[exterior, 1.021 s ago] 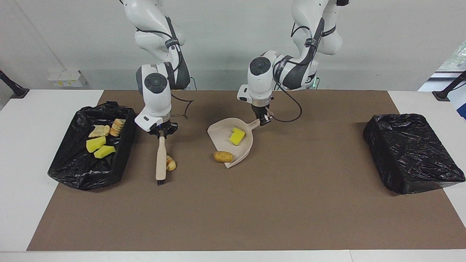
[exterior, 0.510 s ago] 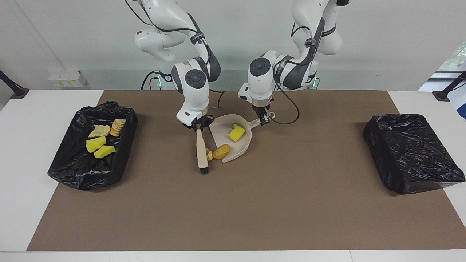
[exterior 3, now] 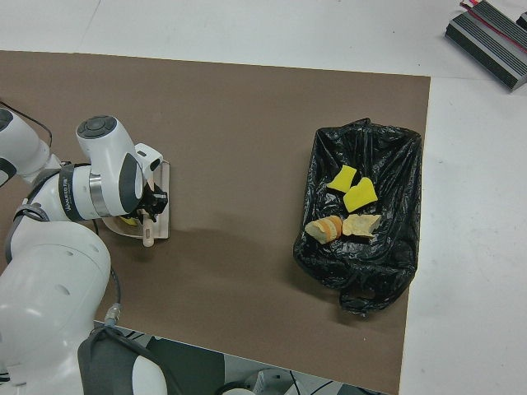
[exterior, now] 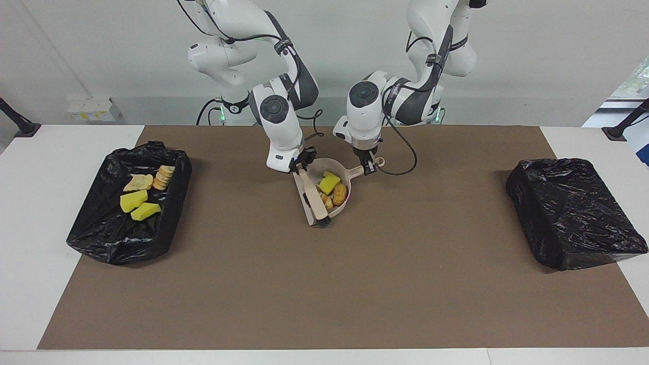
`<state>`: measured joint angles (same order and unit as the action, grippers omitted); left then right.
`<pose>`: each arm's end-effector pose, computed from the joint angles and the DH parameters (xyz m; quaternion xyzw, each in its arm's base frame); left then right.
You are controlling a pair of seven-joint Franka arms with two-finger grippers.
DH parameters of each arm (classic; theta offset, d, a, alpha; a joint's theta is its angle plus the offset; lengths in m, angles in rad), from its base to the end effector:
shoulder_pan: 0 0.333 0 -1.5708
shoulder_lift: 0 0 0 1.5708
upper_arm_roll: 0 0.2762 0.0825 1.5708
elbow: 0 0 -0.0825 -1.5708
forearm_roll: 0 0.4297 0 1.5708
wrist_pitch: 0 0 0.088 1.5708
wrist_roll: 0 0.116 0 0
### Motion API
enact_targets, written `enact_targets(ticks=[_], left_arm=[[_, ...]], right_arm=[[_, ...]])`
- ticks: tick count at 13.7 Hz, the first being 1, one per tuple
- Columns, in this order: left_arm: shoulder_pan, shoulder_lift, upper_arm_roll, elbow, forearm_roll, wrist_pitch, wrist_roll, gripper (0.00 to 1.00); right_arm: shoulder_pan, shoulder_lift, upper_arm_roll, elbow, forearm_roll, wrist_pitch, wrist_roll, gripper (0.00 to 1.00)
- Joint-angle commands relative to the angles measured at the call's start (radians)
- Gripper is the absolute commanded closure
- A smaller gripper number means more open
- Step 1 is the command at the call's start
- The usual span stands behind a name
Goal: Sweep and dump trash in bin
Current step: 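Brush the remaining bread into the dustpan held by the left gripper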
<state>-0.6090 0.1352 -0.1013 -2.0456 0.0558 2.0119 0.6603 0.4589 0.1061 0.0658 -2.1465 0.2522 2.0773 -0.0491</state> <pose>0.4465 -0.3792 0.2883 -0.7624 0.6414 0.0834 0.0194 0.4811 0.2957 0.2643 -0.9674 -0.2121 0.1099 0.0842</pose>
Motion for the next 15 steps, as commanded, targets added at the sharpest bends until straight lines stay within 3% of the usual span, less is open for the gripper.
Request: enact_targets(ticks=[1, 7, 10, 15], left_arm=[[0.005, -0.022, 0.0, -0.025, -0.008, 0.002, 0.093, 1.0], [0.041, -0.034, 0.0, -0.024, -0.01, -0.005, 0.225, 1.0], [0.061, -0.052, 0.0, -0.025, -0.008, -0.008, 0.261, 1.0], [0.167, -0.155, -0.002, -0.028, -0.01, -0.048, 0.422, 1.0]], right_arm=[[-0.016, -0.041, 0.003, 0.039, 0.033, -0.138, -0.038, 1.0], [-0.085, -0.143, -0.011, 0.045, 0.016, -0.275, -0.032, 1.0], [-0.134, -0.143, -0.009, 0.045, 0.01, -0.281, -0.029, 1.0], [-0.197, -0.144, -0.004, 0.028, -0.042, -0.247, 0.024, 1.0]])
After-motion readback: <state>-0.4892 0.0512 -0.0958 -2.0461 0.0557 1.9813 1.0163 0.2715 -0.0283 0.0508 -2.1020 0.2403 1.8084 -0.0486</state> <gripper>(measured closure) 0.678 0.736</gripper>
